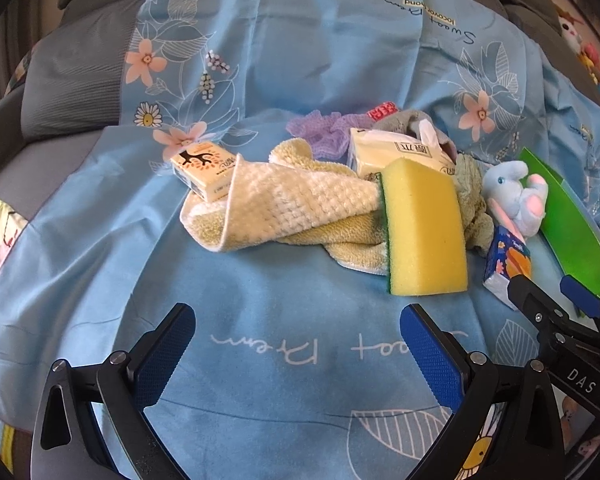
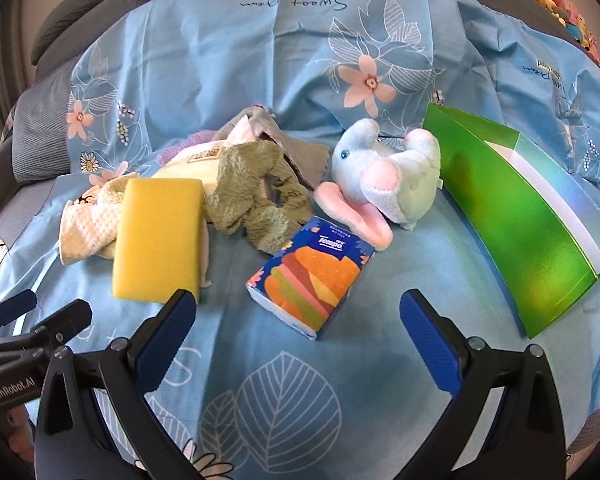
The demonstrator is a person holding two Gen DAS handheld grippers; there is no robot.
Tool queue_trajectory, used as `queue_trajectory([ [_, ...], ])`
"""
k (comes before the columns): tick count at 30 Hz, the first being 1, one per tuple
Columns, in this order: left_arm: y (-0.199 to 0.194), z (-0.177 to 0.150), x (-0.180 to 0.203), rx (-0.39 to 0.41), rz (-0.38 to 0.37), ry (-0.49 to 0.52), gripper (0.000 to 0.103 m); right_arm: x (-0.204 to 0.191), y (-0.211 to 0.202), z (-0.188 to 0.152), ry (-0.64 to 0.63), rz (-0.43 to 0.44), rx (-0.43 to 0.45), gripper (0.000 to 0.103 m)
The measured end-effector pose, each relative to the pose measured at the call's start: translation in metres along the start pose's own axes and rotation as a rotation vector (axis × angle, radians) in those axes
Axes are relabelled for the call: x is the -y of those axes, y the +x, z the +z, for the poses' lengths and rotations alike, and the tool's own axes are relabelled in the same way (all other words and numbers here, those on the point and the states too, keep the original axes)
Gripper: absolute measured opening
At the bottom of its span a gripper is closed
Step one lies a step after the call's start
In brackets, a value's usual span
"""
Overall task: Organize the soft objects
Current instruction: 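Reach the right gripper to the yellow sponge and grasp it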
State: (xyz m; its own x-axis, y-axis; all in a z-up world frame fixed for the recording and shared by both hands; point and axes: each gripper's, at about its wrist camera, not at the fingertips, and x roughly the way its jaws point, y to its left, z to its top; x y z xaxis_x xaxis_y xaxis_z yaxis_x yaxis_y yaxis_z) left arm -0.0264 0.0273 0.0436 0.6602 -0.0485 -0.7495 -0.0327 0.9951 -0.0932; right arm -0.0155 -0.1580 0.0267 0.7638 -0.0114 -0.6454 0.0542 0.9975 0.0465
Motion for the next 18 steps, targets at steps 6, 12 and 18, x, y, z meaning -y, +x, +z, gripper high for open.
queue_trajectory([
  [6, -0.006, 0.003, -0.007, 0.004, -0.034, -0.03, 0.102, -0.002, -0.007, 0.002, 0.016, 0.048, -0.004, 0.095],
  [12, -0.02, 0.012, -0.006, 0.033, -0.098, -0.028, 0.095, 0.001, -0.029, 0.014, 0.051, 0.149, 0.008, 0.09],
  [18, -0.026, 0.027, 0.003, 0.032, -0.223, -0.048, 0.081, -0.002, -0.04, 0.041, 0.112, 0.333, -0.024, 0.085],
])
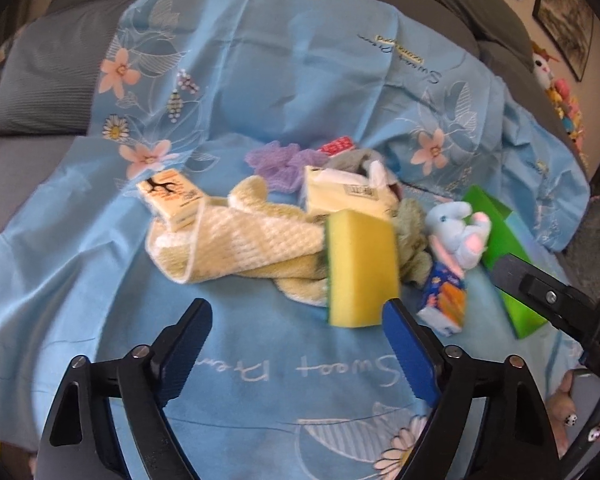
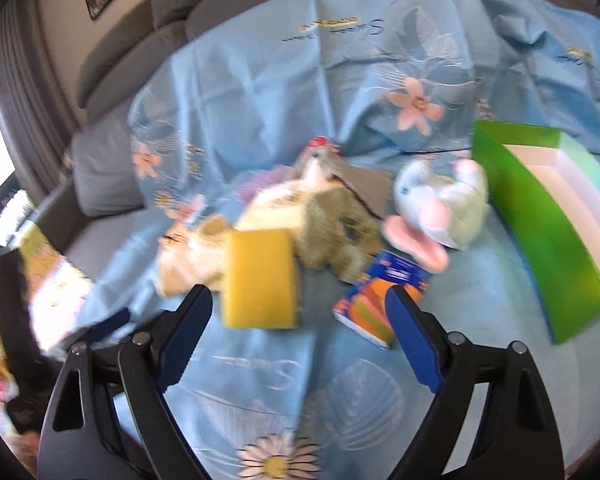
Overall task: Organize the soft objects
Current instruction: 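Reach the right gripper to the yellow sponge and grasp it, then carry the yellow sponge with the right gripper into the green box and release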
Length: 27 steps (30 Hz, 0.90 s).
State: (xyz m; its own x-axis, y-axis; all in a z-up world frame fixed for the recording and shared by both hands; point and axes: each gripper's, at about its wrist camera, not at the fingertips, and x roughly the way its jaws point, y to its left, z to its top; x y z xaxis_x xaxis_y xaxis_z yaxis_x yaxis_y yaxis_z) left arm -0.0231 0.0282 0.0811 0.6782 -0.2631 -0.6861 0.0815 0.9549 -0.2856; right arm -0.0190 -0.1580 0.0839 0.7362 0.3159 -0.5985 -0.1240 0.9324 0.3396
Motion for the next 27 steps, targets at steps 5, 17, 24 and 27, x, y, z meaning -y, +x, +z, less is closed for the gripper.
queue_trajectory([
  [5, 0.01, 0.008, 0.016, -0.016, -0.085, 0.014, 0.067, 0.0, 0.025, 0.023, 0.06, 0.117, -0.097, 0.071],
  [17, 0.058, 0.003, 0.035, -0.148, -0.114, 0.052, 0.037, 0.016, 0.099, 0.018, 0.131, 0.197, -0.335, 0.052],
  [24, 0.059, 0.001, 0.04, -0.136, -0.087, 0.069, 0.035, 0.025, 0.111, 0.015, 0.189, 0.253, -0.354, 0.05],
  [27, 0.043, 0.007, 0.051, -0.088, -0.091, 0.097, 0.035, 0.021, 0.096, 0.02, 0.171, 0.259, -0.319, 0.049],
])
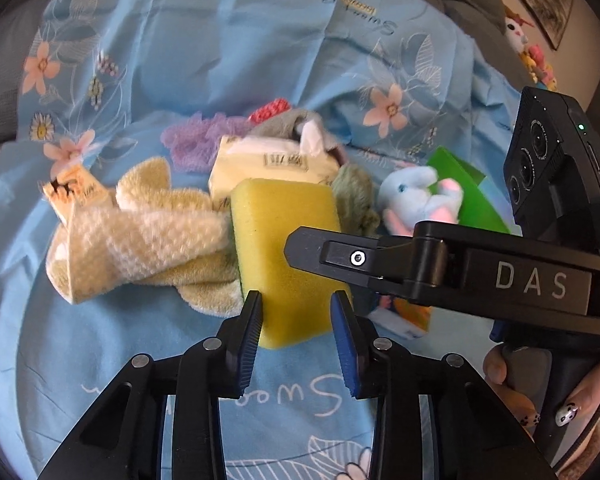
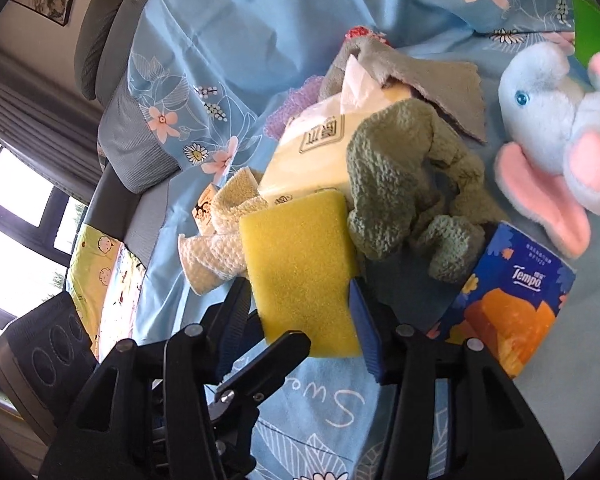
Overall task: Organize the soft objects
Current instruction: 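Carry the yellow sponge with the right gripper into the green box and release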
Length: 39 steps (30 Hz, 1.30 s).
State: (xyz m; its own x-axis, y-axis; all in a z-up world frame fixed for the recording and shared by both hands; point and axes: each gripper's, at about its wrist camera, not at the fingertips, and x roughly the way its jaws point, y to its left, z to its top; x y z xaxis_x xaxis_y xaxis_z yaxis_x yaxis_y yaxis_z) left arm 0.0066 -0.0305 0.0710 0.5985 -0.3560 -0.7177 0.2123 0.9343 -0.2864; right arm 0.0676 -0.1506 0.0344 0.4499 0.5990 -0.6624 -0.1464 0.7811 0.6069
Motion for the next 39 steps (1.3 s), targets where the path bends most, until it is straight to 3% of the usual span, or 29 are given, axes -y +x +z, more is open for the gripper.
queue_trajectory([
  [6, -0.037, 0.02, 0.035, 0.135, -0.056, 0.065, 0.035, -0.017, -0.053, 0.003, -0.057, -0.002, 0.135, 0.05],
  [14, -0.03, 0.041, 0.101, 0.191, -0.15, 0.185, 0.035, 0.005, -0.132, 0.002, -0.008, -0.009, 0.359, 0.051],
  [21, 0.001, 0.053, 0.162, 0.164, -0.21, 0.265, 0.036, 0.044, -0.182, -0.004, 0.085, -0.078, 0.482, 0.051],
  [32, 0.047, 0.05, 0.233, 0.09, -0.273, 0.37, 0.036, 0.118, -0.213, -0.012, 0.277, -0.173, 0.538, 0.051],
  [39, 0.07, 0.044, 0.257, 0.033, -0.307, 0.379, 0.036, 0.153, -0.224, -0.021, 0.372, -0.169, 0.559, 0.051],
])
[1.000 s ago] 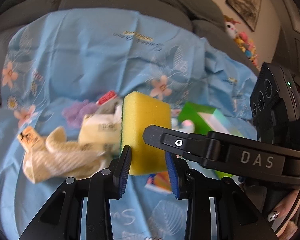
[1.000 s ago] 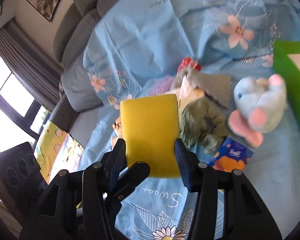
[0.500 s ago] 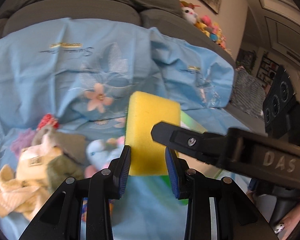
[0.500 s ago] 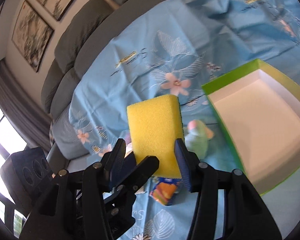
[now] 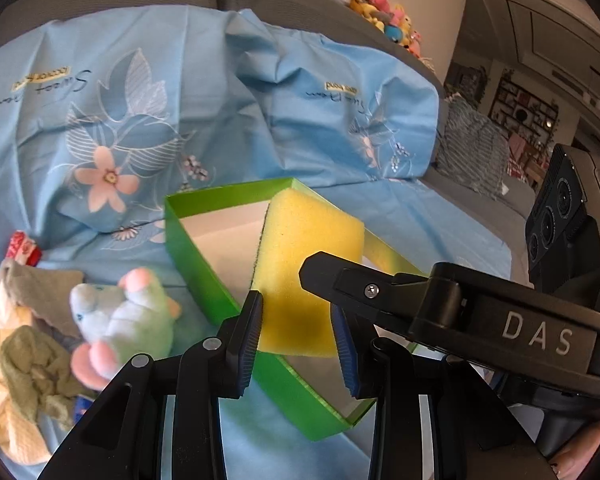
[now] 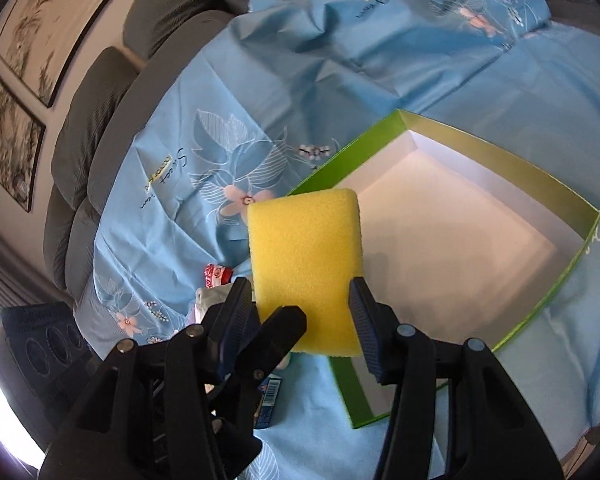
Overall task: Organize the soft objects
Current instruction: 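Carry the yellow sponge with the right gripper into the green box and release, then move the right gripper back to the pile of soft items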
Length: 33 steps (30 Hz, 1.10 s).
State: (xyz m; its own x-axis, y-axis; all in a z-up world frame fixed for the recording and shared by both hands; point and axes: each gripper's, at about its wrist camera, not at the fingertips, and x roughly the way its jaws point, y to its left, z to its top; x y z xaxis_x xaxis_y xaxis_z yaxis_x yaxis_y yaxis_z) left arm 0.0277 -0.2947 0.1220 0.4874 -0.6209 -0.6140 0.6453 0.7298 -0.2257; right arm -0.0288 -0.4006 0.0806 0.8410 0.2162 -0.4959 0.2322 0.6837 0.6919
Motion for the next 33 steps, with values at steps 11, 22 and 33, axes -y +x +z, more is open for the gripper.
queue_trajectory([
  [11, 0.032, -0.011, 0.017, -0.065, -0.039, -0.02, 0.036, 0.031, -0.004, 0.006, 0.087, -0.105, 0.015, 0.051],
  [22, 0.001, -0.011, 0.005, -0.032, -0.008, -0.046, 0.039, 0.022, -0.016, 0.007, 0.06, -0.108, 0.08, 0.088],
  [33, -0.093, -0.03, -0.078, 0.056, 0.206, -0.181, 0.066, -0.028, -0.002, -0.008, -0.069, -0.071, 0.044, 0.102],
])
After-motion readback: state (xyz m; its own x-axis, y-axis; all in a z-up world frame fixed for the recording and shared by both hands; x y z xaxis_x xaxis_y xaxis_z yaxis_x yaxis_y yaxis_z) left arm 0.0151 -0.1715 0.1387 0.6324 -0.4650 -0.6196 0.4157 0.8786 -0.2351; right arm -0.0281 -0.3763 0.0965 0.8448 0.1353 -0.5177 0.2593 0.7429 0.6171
